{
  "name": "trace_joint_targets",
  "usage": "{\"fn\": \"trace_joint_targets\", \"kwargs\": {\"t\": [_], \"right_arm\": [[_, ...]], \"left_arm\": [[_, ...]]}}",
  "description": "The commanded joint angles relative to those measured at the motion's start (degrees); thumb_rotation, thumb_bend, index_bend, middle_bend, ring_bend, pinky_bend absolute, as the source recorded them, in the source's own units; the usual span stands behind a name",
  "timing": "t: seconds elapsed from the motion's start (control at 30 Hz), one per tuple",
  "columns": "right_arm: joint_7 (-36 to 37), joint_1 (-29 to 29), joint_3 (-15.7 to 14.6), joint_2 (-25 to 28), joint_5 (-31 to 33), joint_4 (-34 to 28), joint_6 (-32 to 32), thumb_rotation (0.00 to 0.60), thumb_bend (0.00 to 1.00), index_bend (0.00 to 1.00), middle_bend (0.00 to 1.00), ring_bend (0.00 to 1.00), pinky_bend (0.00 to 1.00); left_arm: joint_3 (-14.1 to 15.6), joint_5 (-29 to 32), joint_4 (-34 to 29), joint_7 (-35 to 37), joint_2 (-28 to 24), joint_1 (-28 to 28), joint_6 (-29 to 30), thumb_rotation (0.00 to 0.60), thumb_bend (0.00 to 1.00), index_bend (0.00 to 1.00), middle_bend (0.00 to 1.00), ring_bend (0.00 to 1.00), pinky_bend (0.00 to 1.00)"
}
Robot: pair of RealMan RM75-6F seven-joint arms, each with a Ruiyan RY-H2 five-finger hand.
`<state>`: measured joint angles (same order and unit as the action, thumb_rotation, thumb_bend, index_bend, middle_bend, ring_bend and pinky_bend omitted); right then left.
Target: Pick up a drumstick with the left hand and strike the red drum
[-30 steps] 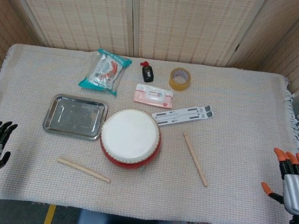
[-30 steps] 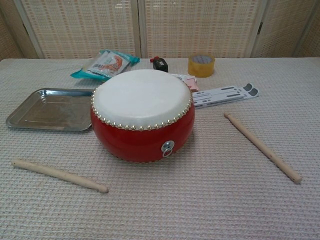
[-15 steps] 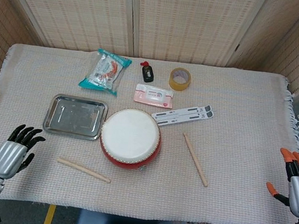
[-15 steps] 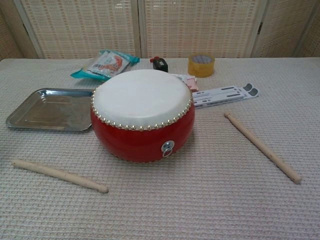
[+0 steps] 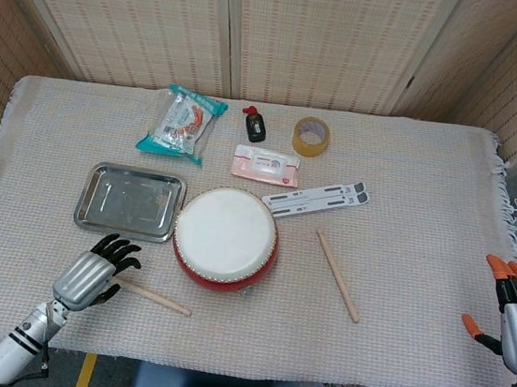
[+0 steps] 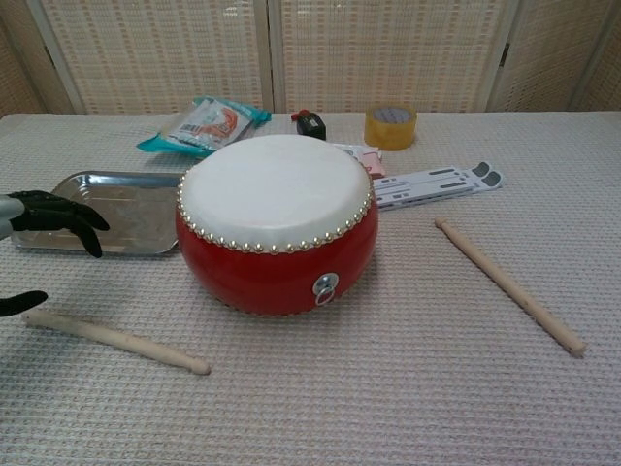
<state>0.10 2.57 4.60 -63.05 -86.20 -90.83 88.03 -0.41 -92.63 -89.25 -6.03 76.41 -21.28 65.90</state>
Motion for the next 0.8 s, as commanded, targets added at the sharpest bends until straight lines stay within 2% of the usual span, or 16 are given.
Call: {"fn": "trace_joint_targets", "kwargs": {"t": [0.03, 0.3, 0.6, 0.8], "right_arm": [[0.28, 0.07, 0.01, -0.03, 0.17, 0.04, -0.28, 0.600, 0.19, 0.00, 0.11, 0.00, 0.06], [0.88, 0.20, 0.01, -0.09, 0.38, 0.41, -0.75, 0.600, 0.19, 0.00, 0.11, 0.00, 0.06], [1.25, 0.13, -0.10, -0.32, 0.56, 0.78, -0.97, 0.600, 0.19, 0.00, 0.11, 0.00, 0.04], [1.91, 0.15, -0.15, -0.49, 0.44, 1.35, -1.04, 0.600, 0.19, 0.00, 0.11, 0.00, 0.04]], "left_arm": [[0.14, 2.10, -0.67, -0.79, 1.44, -1.27, -2.79, 0.600, 0.32, 0.36, 0.16, 0.12, 0.07], [-0.06, 6.20, -0.69, -6.32, 4.72, -1.91, -4.67, 0.600, 0.32, 0.40, 0.16, 0.12, 0.07], [0.72, 10.61, -2.21, -12.79, 7.71, -1.40, -5.25, 0.600, 0.31, 0.40, 0.15, 0.06, 0.04], [0.01, 14.11, -1.63, -15.97, 10.55, -1.55, -5.44, 0.600, 0.31, 0.43, 0.15, 0.05, 0.03]]}}
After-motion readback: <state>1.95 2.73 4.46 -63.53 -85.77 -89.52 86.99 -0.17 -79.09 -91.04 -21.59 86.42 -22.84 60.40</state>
